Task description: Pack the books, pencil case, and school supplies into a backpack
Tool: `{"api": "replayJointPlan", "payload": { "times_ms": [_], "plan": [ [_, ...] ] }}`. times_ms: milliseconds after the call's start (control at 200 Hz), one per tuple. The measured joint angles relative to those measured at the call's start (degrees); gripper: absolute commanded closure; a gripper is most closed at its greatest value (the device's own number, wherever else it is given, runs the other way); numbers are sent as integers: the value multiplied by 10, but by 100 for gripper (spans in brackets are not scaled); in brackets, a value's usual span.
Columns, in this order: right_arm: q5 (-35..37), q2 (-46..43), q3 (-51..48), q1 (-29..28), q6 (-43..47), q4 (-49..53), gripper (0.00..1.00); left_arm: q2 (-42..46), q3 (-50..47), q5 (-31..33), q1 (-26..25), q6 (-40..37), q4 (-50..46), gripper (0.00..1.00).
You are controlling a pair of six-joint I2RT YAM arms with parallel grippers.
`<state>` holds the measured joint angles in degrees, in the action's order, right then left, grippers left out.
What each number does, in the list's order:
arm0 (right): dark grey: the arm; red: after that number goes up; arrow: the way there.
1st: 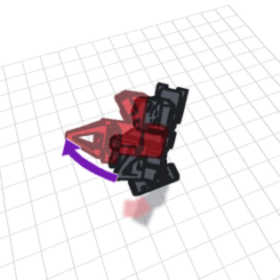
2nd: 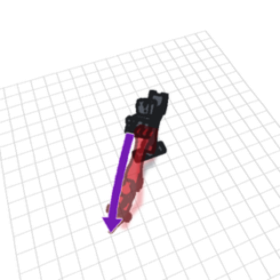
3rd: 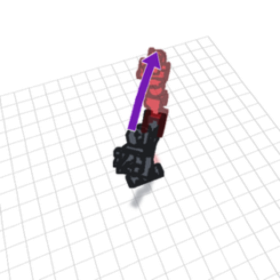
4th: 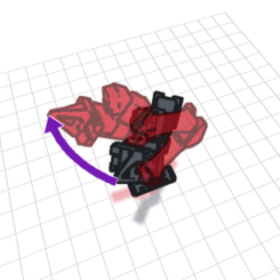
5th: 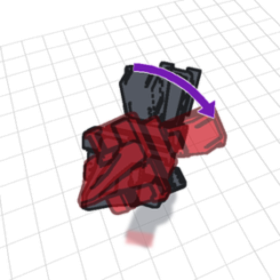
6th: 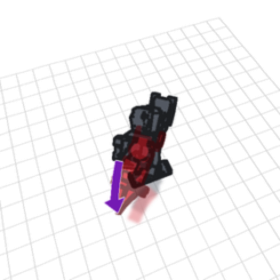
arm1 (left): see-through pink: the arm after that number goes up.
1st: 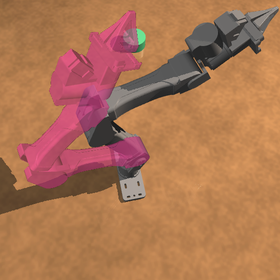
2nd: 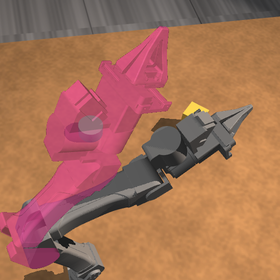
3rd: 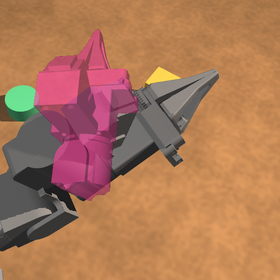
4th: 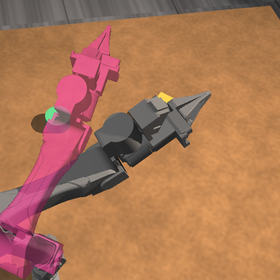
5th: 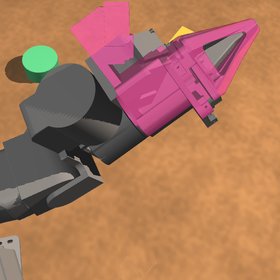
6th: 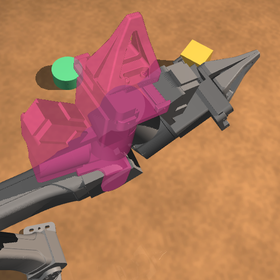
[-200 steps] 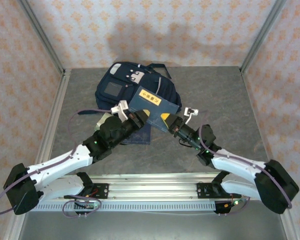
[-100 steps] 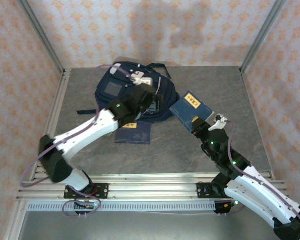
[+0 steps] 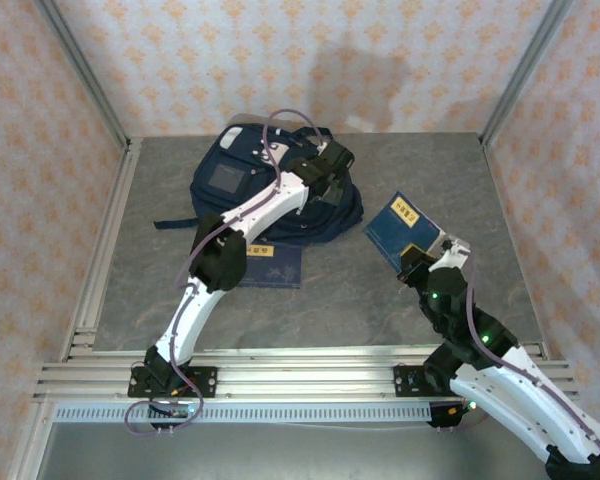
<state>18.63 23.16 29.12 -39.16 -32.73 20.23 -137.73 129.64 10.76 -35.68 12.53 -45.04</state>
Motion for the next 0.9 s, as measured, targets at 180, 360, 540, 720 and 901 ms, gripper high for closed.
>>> {"api": "replayJointPlan", "payload": {
  "times_ms": [180,360,540,720,901],
  "plan": [
    [0,0,-4,1,16,0,100,-32,17,-37,9,12,-4,28],
    [0,1,-14,2,22,-1,100,-54,61,-46,9,15,-6,83],
    [0,12,-14,8,35,-1,100,-64,68,-48,8,9,-8,100],
    [-6,38,-7,15,49,-5,100,-63,68,-48,9,4,-10,100],
    [-37,85,28,35,55,-11,100,-20,52,-57,12,-7,-17,100]
  ]
}}
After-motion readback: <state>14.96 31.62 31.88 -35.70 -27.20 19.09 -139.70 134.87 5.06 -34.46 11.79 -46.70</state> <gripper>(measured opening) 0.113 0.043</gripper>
